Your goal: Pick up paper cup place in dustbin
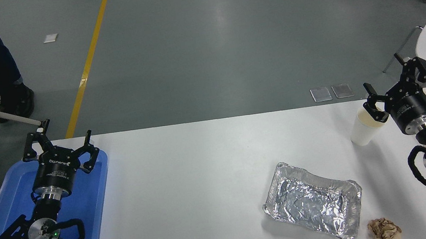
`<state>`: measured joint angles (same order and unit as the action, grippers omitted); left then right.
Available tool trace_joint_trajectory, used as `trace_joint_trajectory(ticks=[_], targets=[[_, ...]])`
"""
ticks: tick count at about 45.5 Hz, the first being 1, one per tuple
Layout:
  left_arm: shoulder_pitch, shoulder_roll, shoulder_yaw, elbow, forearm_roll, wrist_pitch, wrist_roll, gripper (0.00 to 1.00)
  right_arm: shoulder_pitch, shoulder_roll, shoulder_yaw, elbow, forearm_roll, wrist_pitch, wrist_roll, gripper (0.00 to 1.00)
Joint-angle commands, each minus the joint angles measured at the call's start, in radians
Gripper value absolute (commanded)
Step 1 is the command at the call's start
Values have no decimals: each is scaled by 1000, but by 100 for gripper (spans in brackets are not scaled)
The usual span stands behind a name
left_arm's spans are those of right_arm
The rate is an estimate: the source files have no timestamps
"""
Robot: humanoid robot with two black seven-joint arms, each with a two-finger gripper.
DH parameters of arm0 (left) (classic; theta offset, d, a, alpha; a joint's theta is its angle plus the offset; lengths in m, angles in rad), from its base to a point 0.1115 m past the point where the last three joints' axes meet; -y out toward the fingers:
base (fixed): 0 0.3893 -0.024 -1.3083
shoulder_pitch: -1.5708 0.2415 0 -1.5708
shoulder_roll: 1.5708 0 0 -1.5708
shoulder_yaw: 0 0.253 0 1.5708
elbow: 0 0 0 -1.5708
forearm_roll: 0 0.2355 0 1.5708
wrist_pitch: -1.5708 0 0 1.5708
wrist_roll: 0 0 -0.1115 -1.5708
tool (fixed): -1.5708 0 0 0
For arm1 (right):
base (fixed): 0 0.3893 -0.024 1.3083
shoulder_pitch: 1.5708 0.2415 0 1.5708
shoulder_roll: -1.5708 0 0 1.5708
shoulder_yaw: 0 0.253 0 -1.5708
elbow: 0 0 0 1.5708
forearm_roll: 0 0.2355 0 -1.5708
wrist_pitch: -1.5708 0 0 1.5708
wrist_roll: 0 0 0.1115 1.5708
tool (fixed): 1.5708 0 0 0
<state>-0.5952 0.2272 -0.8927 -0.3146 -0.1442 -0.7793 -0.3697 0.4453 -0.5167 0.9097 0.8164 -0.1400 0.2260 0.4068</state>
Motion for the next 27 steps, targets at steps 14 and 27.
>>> trace_joint_trajectory(ticks=[14, 27], targets=[[0, 0, 0, 0, 2, 0, 0, 100, 515, -364, -1021, 7, 7, 9, -2, 100], [-1, 0, 0, 0, 0, 0, 2, 100, 769, -381, -1425, 75, 7, 36, -2, 100]])
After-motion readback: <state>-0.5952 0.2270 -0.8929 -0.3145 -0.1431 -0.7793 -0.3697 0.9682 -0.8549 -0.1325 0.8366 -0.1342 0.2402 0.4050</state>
